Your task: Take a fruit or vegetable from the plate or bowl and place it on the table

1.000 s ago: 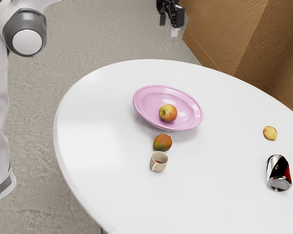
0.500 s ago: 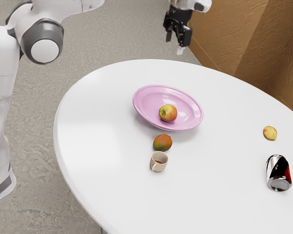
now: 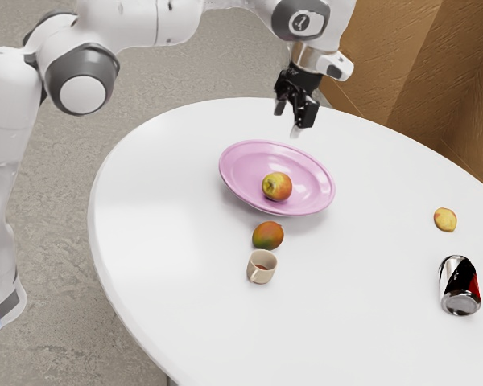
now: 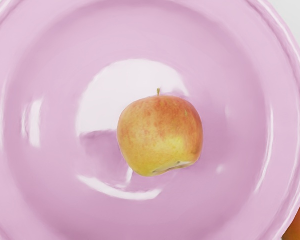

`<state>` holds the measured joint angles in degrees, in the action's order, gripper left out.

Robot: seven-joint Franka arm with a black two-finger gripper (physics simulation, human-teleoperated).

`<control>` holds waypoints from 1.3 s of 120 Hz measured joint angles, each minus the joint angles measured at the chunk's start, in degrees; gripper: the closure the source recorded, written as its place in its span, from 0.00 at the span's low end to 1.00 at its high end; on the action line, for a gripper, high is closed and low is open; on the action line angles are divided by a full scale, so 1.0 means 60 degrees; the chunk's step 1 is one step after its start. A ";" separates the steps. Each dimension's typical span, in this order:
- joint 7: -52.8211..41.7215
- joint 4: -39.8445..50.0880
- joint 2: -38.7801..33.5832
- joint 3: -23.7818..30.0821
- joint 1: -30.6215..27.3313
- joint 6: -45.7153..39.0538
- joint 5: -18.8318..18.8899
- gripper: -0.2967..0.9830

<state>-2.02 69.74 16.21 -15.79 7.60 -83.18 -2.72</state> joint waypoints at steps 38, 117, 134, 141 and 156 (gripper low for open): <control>-0.0104 0.2505 -0.0188 0.0011 0.0358 -0.2265 -0.0418 0.23; -0.0291 0.3493 -0.0520 0.0009 0.0361 -0.3001 -0.0426 0.23; -0.0316 0.3604 -0.0488 0.0009 0.0362 -0.3045 -0.0426 0.23; -0.0325 0.3623 -0.0465 0.0009 0.0363 -0.3058 -0.0426 0.23; -0.0341 0.3655 -0.0436 0.0009 0.0353 -0.3077 -0.0426 0.23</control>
<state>-4.06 91.67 13.59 -15.73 9.72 -101.64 -5.27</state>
